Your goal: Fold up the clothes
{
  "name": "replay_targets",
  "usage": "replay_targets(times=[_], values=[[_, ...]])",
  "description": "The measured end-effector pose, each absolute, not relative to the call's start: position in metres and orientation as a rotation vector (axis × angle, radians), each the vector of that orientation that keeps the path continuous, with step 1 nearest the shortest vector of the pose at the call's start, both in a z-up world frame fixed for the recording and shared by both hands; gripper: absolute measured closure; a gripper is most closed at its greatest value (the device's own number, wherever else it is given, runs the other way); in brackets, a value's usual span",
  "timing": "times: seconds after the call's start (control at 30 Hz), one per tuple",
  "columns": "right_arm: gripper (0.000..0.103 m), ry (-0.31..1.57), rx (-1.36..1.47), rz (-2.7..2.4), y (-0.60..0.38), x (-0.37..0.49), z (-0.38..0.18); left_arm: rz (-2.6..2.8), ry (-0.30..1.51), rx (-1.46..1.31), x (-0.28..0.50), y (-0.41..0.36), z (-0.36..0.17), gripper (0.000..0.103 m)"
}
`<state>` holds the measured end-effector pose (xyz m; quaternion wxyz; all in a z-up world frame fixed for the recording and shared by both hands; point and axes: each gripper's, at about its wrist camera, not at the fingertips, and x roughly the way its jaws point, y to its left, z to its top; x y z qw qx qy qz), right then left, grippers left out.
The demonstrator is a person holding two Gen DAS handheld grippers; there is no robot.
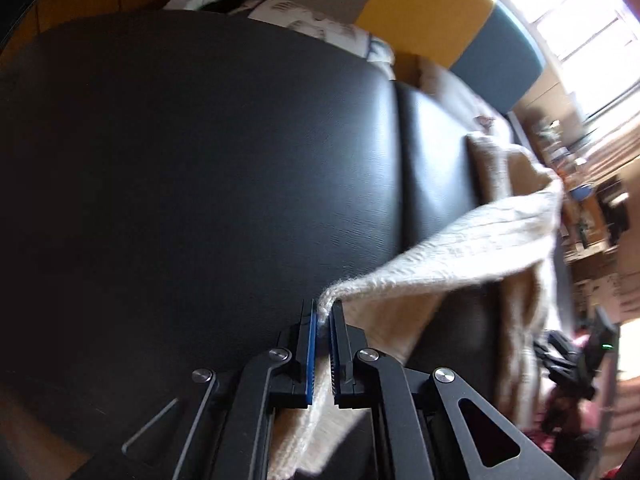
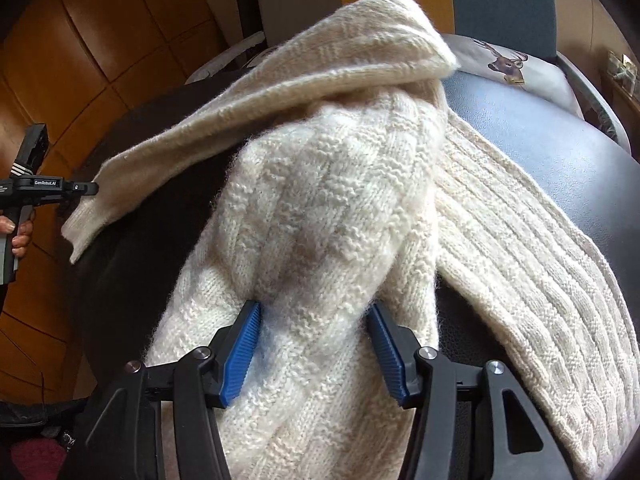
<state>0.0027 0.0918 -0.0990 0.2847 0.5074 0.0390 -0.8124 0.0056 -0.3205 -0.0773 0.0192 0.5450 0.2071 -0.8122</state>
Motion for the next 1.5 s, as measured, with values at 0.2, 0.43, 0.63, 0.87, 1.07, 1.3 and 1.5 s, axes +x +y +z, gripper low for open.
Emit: replay_targets(times=[0.2, 0.43, 0.63, 0.87, 1.07, 1.3, 1.5], values=[[0.047, 0.065, 1.340, -2.177, 0.098, 0.010, -0.097, -2.551, 0.277, 1.600, 0.036, -0.327, -0.055, 0.048], [0.043, 0.051, 1.324, -2.161, 0.110, 0.002, -0.092, -2.534, 0.507, 1.537, 0.085, -0.341, -0.093, 0.038], [0.042, 0.080, 1.319, -2.128, 0.123, 0.005, -0.079, -2.549, 0.607, 1.404, 0.070, -0.330, -0.106, 0.035], [0.041, 0.082, 1.314, -2.132, 0.119, 0.005, -0.078, -2.581, 0.864, 1.173, 0.077, -0.360, -0.070, 0.094], [0.040, 0.079, 1.304, -2.134, 0.124, 0.000, -0.077, -2.451, 0.876, 1.100, 0.098, -0.411, -0.058, 0.094], [0.039, 0.055, 1.291, -2.131, 0.128, -0.010, -0.078, -2.256, 0.914, 1.348, 0.094, -0.425, -0.093, 0.093], [0.028, 0.046, 1.252, -2.134, 0.134, -0.015, -0.076, -2.253, 0.925, 1.302, 0.103, -0.444, -0.060, 0.090]])
